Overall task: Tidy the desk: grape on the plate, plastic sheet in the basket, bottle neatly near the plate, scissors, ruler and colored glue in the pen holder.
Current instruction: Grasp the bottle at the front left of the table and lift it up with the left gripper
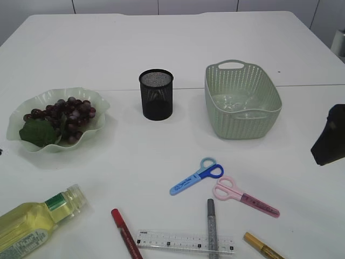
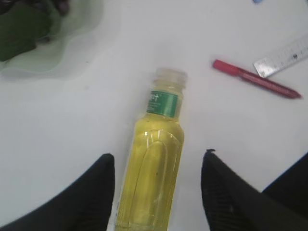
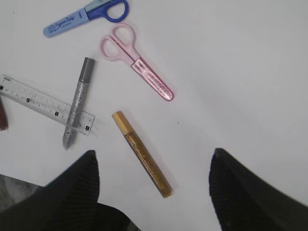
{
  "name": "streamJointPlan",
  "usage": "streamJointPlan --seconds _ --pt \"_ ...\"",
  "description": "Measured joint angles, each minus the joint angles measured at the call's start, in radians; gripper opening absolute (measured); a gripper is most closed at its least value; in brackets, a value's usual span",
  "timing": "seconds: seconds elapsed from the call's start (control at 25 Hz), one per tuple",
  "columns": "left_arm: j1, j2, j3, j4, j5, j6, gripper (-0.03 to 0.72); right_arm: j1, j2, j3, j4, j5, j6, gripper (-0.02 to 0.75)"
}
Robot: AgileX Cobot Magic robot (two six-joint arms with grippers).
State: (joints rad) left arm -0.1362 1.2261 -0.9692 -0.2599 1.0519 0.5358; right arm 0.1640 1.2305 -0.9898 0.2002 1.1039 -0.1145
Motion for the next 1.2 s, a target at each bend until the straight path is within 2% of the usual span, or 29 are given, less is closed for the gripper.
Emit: streamJointPlan --seconds 0.12,0.28,0.44,0.64,0.92,1.08,1.2 --pt "-0.065 0.043 0.000 0.033 0.007 0.069 0.424 0.000 -0.011 0.008 -0.006 -0.005 0.000 0.524" --pt "-0.108 0.100 0.000 0.096 0.056 0.085 0.424 0.000 -0.011 0.012 -0.014 -0.026 -0.002 0.524" --pt "-0.112 0.168 0.000 0.141 0.079 0.073 0.424 0.000 -0.011 0.012 -0.014 -0.054 -0.006 0.524" --pt "-0.112 0.284 0.000 0.148 0.107 0.068 0.426 0.000 -0.011 0.012 -0.016 -0.067 -0.027 0.524" --pt "-0.112 0.348 0.028 0.215 0.063 0.020 0.524 0.000 -0.011 0.012 -0.016 -0.072 -0.032 0.524" --pt "-0.112 0.352 0.101 0.266 0.018 0.005 0.538 0.000 -0.011 0.012 -0.016 -0.074 -0.032 0.524" --pt "-0.121 0.352 0.109 0.266 0.010 -0.004 0.540 0.000 -0.011 0.012 -0.016 -0.080 -0.032 0.524"
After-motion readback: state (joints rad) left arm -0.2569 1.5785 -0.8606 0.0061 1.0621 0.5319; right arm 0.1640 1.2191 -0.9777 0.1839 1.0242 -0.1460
